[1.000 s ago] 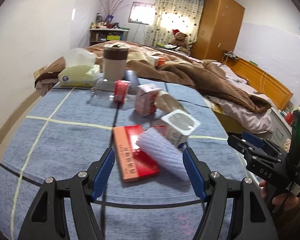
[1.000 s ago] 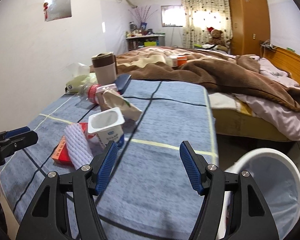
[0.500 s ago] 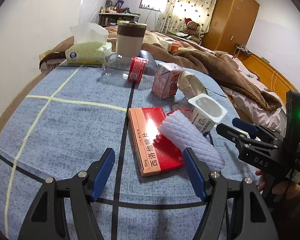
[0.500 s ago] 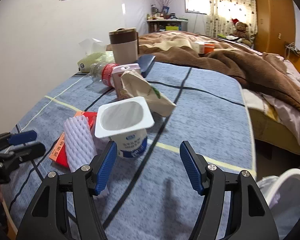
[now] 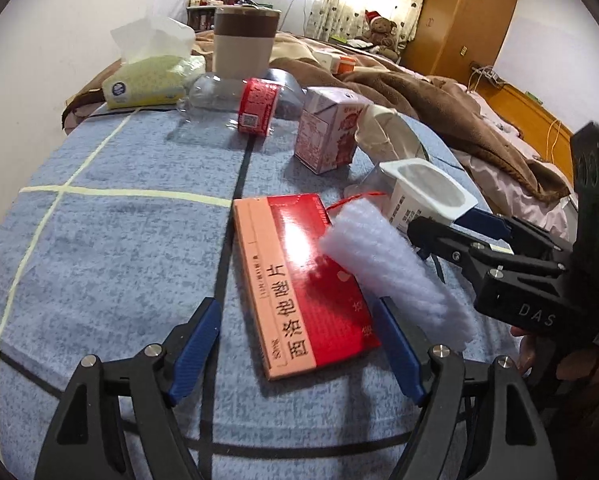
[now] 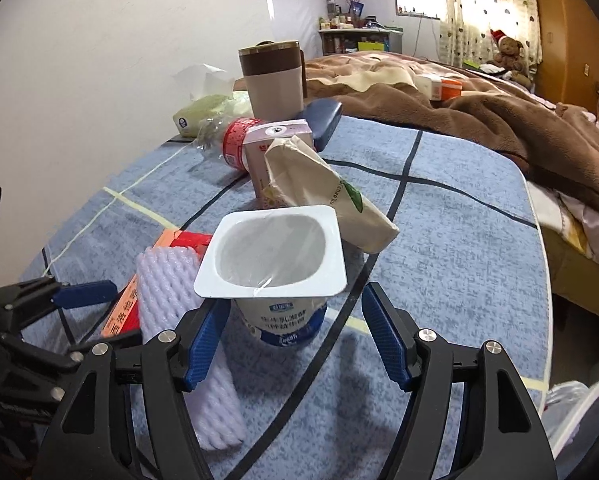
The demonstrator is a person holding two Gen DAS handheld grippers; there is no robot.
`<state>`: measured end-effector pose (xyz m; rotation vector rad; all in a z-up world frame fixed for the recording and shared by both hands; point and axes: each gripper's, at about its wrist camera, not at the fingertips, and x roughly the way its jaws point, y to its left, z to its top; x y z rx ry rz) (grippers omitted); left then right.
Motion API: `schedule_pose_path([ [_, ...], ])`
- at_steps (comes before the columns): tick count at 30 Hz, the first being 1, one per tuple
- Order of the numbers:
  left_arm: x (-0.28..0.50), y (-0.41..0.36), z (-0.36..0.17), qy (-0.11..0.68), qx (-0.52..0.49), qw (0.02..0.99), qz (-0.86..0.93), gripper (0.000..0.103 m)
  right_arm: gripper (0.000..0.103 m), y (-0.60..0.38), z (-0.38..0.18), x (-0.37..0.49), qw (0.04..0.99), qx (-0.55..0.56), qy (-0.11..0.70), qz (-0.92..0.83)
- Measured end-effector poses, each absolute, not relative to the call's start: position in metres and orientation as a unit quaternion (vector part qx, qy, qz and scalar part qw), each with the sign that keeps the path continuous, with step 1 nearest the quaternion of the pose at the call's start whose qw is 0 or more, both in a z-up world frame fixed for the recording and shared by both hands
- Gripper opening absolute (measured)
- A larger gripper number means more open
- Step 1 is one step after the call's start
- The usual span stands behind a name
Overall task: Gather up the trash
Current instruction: 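Grasp the red medicine box with the left tool while the right tool holds the yogurt cup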
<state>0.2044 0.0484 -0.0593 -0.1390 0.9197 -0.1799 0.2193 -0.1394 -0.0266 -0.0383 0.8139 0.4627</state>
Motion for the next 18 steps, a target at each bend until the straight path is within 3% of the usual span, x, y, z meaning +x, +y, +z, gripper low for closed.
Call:
schedule_pose_path([
  [18, 0.222, 0.063, -0.067, 0.445, -0.02, 0.895, -0.018, 0.08, 0.07, -0.138, -0.032, 0.233, 0.898, -0.007, 0.394, 0.194],
])
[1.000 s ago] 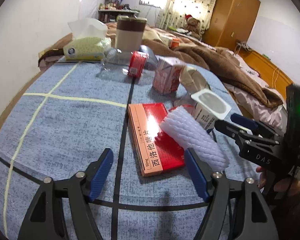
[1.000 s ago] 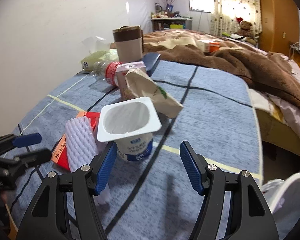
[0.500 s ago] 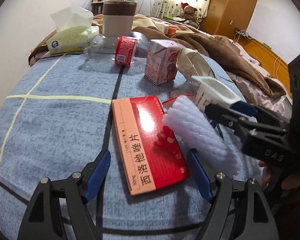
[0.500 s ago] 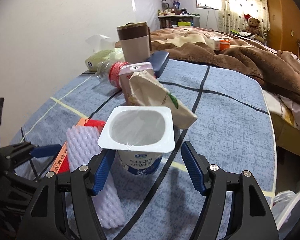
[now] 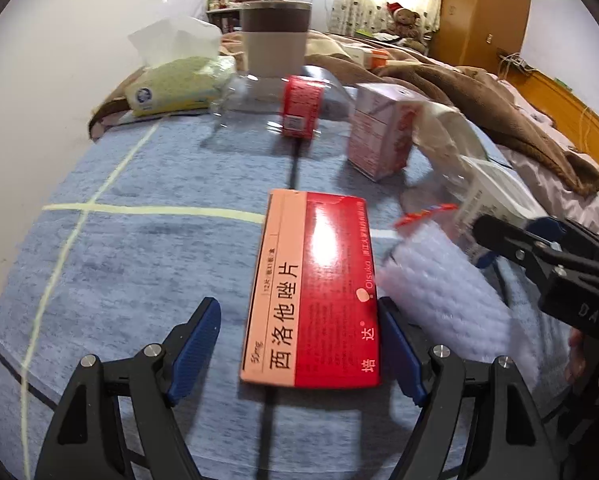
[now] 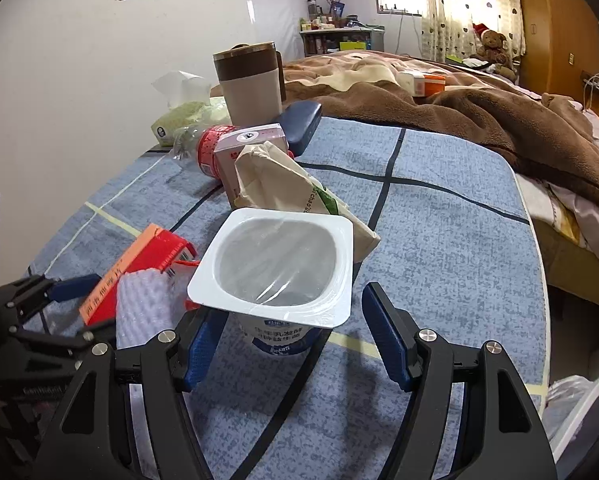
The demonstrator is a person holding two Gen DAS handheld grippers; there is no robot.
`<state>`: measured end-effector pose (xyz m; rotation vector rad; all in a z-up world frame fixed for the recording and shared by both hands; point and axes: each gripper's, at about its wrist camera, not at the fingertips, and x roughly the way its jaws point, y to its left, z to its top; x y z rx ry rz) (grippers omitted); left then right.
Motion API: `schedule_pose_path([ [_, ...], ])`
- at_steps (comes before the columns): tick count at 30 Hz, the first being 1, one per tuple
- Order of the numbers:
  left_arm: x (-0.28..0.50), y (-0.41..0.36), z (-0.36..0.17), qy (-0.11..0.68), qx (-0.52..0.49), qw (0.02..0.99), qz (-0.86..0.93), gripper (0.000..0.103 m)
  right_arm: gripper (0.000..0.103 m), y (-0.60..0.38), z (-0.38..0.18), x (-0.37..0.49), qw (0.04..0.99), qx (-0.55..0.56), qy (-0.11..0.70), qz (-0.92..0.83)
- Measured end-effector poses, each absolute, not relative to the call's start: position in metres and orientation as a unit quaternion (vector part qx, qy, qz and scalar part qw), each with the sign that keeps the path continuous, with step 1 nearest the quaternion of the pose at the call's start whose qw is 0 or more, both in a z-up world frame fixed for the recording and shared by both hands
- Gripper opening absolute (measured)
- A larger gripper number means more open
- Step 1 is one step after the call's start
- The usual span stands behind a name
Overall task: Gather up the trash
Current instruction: 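Grasp the red medicine box with the left tool while the right tool holds the yogurt cup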
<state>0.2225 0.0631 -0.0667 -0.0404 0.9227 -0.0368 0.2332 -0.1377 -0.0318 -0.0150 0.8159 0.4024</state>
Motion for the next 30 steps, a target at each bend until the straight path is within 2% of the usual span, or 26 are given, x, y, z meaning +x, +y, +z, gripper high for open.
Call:
schedule_pose_path([
  [10, 0.247, 0.072, -0.068, 0.45, -0.021, 0.892, -0.04, 0.08, 0.07, -0.134, -0.033, 0.235, 0.9, -0.014, 0.396, 0.182],
  [12, 0.247, 0.073, -0.068, 0.448, -0.021, 0.893, -0.04, 0.074, 0.07, -0.134, -0.034, 0.236, 0.901, -0.012, 0.398, 0.175],
  [19, 0.251, 0.079, -0.067, 0.444, -0.047, 0.894, -0.039, 0.066, 0.07, -0.134, -0.035, 0.236, 0.904, -0.007, 0.397, 0.16],
  [21, 0.251, 0.078, -0.066, 0.444, -0.046, 0.894, -0.036, 0.065, 0.067, -0.134, -0.034, 0.234, 0.904, -0.009, 0.396, 0.158],
  [23, 0.251, 0.077, -0.066, 0.442, -0.044, 0.895, -0.034, 0.065, 0.053, -0.134, -0.033, 0.232, 0.906, -0.006, 0.393, 0.157],
  [30, 0.243, 0.078, -0.058, 0.428, -0.039, 0.902, -0.031, 0.065, 0.052, -0.134, -0.029, 0.223, 0.912, -0.007, 0.381, 0.154],
])
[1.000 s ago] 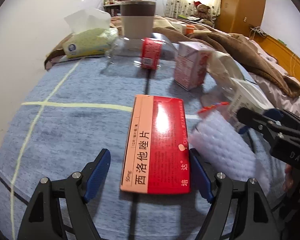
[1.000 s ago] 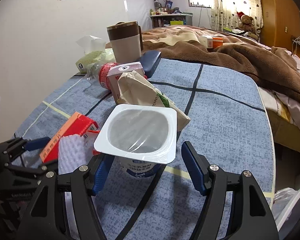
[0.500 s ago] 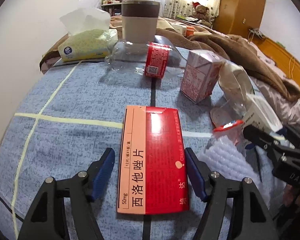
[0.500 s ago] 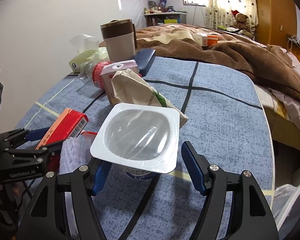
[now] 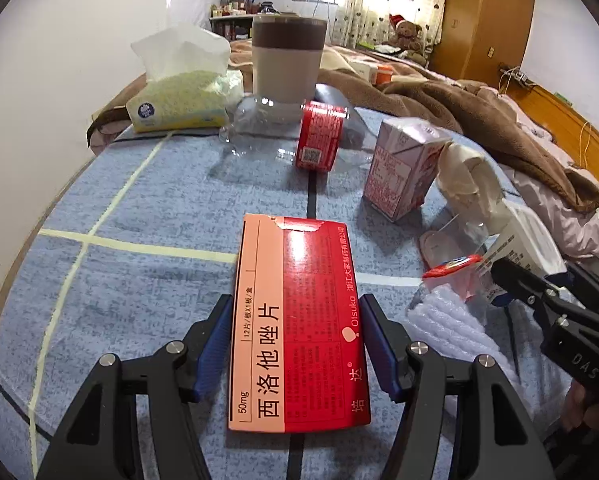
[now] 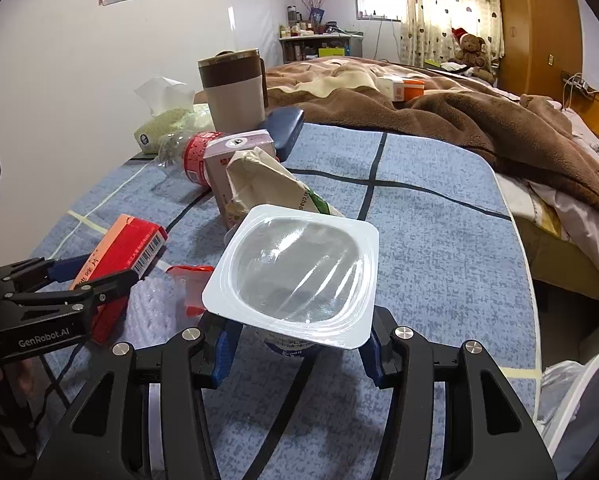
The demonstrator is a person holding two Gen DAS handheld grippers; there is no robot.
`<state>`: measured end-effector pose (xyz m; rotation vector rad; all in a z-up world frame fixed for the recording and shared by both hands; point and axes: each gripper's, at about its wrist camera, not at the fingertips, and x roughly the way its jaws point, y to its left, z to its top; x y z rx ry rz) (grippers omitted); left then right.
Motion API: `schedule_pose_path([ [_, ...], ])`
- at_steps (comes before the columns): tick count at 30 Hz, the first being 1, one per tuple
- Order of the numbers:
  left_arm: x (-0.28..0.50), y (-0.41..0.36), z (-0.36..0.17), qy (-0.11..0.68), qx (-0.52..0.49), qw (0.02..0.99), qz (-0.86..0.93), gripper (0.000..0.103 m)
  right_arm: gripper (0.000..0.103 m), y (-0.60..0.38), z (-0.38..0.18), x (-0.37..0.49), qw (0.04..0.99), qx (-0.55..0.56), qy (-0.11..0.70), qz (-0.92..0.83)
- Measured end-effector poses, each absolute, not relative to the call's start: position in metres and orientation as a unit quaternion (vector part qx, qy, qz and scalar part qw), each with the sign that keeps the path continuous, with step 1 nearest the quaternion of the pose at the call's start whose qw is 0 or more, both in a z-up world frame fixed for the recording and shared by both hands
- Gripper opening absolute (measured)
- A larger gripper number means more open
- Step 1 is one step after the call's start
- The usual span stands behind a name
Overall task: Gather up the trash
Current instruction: 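Grasp the red medicine box with the left tool while the right tool holds the yogurt cup, then carry the medicine box and yogurt cup over the white bin with both tools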
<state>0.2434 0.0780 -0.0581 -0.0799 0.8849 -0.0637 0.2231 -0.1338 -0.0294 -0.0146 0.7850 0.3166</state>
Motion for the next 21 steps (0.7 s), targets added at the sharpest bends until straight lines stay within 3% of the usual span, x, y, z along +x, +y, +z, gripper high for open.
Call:
schedule_pose_path([
  [21, 0.176, 0.027, 0.004, 0.362, -0.018, 0.927, -0.098, 0.065, 0.052, -0.193, 0.014, 0.156, 0.938, 0.039, 0.325, 0.115],
])
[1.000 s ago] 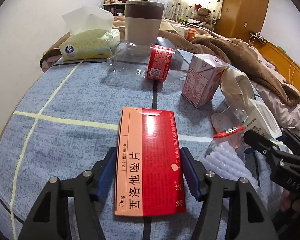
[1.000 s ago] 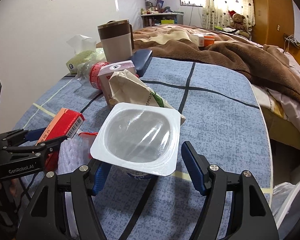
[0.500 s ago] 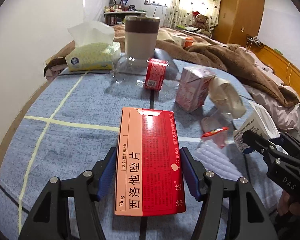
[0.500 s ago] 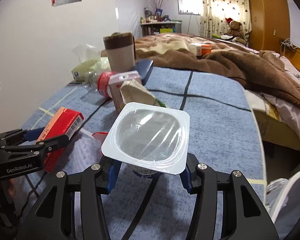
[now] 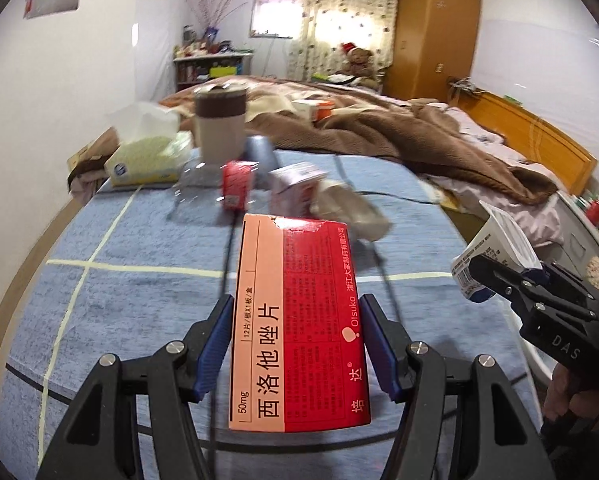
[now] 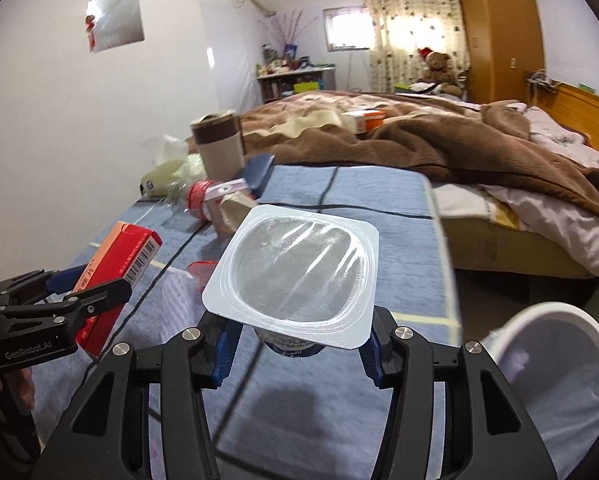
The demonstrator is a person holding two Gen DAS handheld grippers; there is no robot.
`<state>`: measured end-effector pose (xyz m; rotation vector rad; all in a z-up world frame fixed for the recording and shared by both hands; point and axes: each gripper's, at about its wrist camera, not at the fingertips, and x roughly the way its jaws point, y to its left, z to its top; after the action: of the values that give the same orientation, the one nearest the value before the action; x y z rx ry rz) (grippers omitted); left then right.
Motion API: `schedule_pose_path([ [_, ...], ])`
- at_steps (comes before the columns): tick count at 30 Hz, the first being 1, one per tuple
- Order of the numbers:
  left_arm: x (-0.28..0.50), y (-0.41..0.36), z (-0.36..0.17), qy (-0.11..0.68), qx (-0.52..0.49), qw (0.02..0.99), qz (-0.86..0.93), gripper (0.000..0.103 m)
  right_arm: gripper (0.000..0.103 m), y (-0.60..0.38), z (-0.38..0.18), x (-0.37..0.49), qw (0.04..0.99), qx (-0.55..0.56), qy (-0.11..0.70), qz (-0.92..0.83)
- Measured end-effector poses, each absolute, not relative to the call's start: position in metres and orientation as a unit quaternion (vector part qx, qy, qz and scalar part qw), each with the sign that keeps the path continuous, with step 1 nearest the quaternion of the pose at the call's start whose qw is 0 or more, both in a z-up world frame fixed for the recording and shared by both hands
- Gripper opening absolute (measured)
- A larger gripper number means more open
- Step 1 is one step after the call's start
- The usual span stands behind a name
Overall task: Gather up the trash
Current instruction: 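Carry the medicine box and yogurt cup over the white bin with both tools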
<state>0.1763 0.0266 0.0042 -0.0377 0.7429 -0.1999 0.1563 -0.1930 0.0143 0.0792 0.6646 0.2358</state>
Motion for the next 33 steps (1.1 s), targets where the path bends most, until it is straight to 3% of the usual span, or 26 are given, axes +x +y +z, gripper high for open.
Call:
schedule_pose_path([
  [13, 0.147, -0.059, 0.026, 0.337, 0.022, 0.921, -0.192, 0.065, 0.052, -0.259, 0.031, 0.11, 0.953, 0.058, 0.296, 0.033],
  [33, 0.137, -0.19, 0.027, 0.335, 0.065, 0.883, -0.323, 0.065, 0.052, -0.343, 0.015, 0.07, 0.939, 0.083, 0.318, -0.098],
])
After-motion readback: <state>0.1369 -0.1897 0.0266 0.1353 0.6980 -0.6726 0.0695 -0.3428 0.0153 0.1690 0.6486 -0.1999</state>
